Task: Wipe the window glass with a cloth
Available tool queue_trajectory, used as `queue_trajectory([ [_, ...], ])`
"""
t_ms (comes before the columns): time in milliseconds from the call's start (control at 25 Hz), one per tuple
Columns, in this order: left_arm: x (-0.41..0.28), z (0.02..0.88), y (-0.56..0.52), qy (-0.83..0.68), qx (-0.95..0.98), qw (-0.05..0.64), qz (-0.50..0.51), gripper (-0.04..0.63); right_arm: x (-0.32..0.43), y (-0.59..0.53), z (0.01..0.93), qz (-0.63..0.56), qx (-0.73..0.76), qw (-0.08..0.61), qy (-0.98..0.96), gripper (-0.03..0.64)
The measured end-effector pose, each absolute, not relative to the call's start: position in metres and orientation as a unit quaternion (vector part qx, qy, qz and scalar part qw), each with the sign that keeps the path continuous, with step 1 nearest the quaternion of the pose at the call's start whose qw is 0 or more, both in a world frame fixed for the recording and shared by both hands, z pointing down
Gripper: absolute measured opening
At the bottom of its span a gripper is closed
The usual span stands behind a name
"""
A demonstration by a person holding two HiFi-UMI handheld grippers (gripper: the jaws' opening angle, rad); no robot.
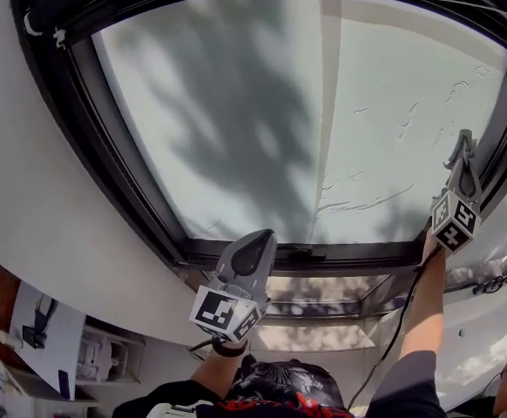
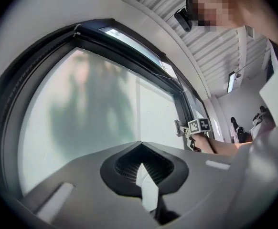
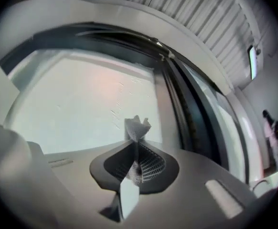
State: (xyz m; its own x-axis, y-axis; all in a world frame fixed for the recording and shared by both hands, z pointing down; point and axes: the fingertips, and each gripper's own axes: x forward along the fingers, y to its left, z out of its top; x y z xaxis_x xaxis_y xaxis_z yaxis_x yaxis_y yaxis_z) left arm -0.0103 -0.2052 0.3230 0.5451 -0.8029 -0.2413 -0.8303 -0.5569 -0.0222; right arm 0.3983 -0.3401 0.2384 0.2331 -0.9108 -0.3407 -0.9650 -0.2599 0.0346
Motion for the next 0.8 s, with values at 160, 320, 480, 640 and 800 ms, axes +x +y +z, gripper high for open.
queue_trajectory([
  [160, -0.040, 0.322, -0.201, 0.497, -0.859, 0.068, 0.103, -0.009, 0.218, -0.321, 0.216, 0.191, -0.630, 0.150, 0.738, 0.025],
  [320, -0.094, 0.327, -0.186, 0.550, -0.826, 0.071, 0.105, -0.011, -0.004, -0.294, 0.229, 0.183, -0.405, 0.161, 0.881, 0.025],
  [480, -0.154, 0.323, -0.161, 0.597, -0.791, 0.077, 0.109, -0.011, -0.173, -0.276, 0.256, 0.154, -0.255, 0.115, 0.948, 0.026],
  [640, -0.185, 0.322, -0.147, 0.615, -0.776, 0.073, 0.117, -0.011, -0.266, -0.276, 0.282, 0.115, -0.185, 0.047, 0.975, 0.026],
  [800, -0.181, 0.323, -0.152, 0.597, -0.790, 0.074, 0.119, -0.009, -0.252, -0.312, 0.288, 0.115, -0.235, 0.023, 0.965, 0.026],
])
